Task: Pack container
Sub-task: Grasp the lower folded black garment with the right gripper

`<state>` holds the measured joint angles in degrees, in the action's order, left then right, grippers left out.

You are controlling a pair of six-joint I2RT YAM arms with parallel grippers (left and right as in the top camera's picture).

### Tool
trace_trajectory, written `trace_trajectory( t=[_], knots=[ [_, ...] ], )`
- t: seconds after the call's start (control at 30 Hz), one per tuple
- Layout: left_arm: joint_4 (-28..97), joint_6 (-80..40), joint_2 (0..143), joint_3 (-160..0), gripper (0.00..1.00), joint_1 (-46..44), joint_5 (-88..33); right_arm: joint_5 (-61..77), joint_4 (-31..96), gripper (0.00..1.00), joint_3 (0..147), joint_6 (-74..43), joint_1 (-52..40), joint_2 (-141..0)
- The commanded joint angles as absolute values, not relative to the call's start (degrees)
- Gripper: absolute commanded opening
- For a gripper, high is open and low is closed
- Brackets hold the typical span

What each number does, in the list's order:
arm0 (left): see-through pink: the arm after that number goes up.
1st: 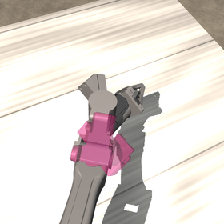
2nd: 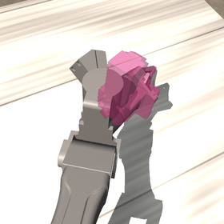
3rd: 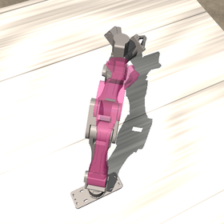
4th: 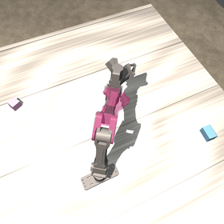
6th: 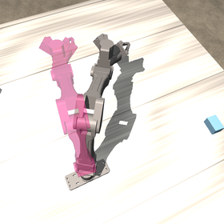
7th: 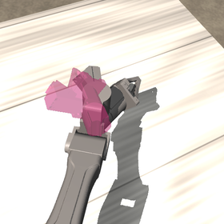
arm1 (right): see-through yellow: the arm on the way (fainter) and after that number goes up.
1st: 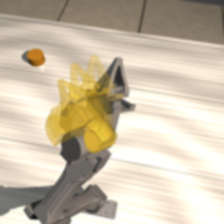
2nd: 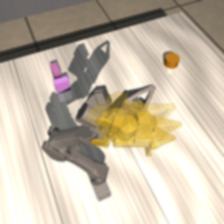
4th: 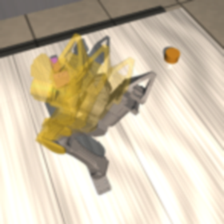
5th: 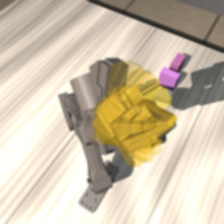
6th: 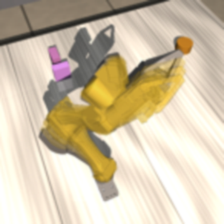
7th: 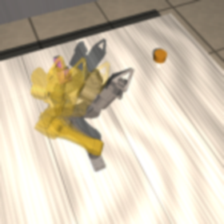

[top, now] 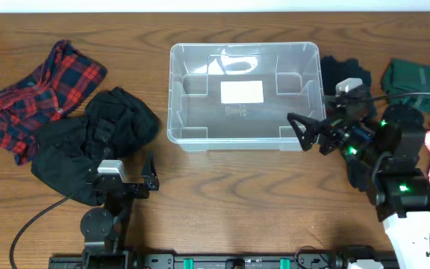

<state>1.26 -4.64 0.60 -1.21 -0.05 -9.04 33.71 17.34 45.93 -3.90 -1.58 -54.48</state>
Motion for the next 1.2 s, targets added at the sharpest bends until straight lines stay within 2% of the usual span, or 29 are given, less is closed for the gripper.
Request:
trace_trajectory(
  t=[0.0, 0.23, 0.43, 0.67, 0.77, 0.93, 1.17],
  knots=[
    [3.18, -4.78, 0.34, -0.23, 0.98, 0.21, -10.04, 32.71, 20.16, 0.99, 49.95, -4.49, 3.46, -54.24],
    [3.18, -4.78, 0.34, -0.23, 0.98, 0.21, -10.04, 24.01, 36.14, 0.99, 62.65, -2.02, 19.0, -58.26],
    [3.18, -4.78, 0.34, -0.23, 0.98, 0.21, -10.04, 24.91, 44.8, 0.99, 68.27, -1.69, 29.45, -66.22],
    [3.18, -4.78, 0.34, -0.23, 0.98, 0.21, -10.04, 25.45, 52.66, 0.99, 68.25, -2.87, 35.88, -76.95],
    [3.18, -4.78, 0.34, -0.23, 0.98, 0.21, -10.04, 22.65, 54.48, 0.99, 68.23, -7.05, 38.2, -79.72],
    [3.18, -4.78, 0.34, -0.23, 0.98, 0.21, -10.04, 16.73, 58.65, 0.99, 67.59, -13.43, 42.59, -80.75],
    [3.18, -4.78, 0.34, -0.23, 0.98, 0.21, -10.04, 15.42, 58.37, 0.99, 62.11, -13.47, 46.5, -80.75]
  ],
)
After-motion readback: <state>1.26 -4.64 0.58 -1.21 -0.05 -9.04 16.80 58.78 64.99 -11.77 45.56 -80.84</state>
